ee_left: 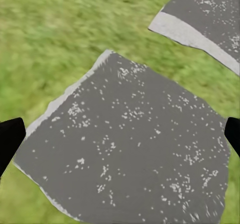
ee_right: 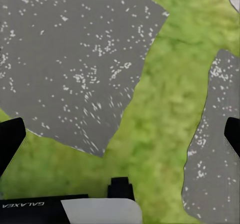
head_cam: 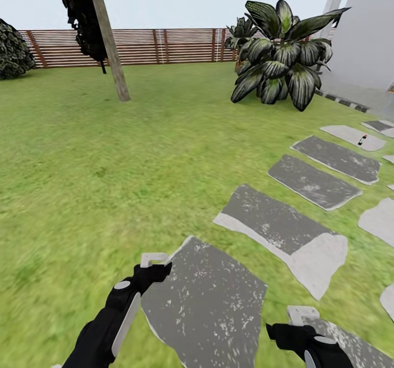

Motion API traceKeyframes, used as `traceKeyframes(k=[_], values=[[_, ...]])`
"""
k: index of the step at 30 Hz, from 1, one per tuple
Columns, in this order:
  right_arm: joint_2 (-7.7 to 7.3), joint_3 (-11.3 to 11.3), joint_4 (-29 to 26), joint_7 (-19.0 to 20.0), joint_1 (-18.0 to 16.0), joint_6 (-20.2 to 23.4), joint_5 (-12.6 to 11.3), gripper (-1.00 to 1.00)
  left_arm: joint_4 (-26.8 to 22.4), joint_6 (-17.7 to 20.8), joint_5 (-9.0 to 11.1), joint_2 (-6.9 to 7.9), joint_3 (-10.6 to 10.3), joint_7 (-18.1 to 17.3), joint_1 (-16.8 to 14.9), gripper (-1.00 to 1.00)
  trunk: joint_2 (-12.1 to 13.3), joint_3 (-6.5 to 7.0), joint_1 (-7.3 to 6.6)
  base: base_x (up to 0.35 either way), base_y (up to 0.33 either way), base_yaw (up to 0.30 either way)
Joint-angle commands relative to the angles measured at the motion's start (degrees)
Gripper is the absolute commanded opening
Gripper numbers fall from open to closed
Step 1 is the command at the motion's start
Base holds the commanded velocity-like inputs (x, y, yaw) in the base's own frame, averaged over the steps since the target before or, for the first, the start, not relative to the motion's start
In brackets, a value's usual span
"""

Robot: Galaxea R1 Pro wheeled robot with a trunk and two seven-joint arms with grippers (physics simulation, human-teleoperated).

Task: Pick up the pesticide atomizer in the garden and spray insectifuge to fully cover both potted plants in the garden.

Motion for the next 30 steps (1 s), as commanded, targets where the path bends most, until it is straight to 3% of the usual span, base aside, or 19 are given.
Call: traceKeyframes(k=[1,30], values=[[-0.01,0.0,-0.1,0.0,0.0,0.3,0.0,1.00,-0.1,0.3,0.5,-0.01,0.0,0.0,0.0,1.00,0.0,-0.04,0.04,0.340,0.000,0.000],[-0.01,0.0,-0.1,0.0,0.0,0.3,0.0,1.00,-0.1,0.3,0.5,-0.01,0.0,0.0,0.0,1.00,0.0,-0.04,0.04,0.340,0.000,0.000]])
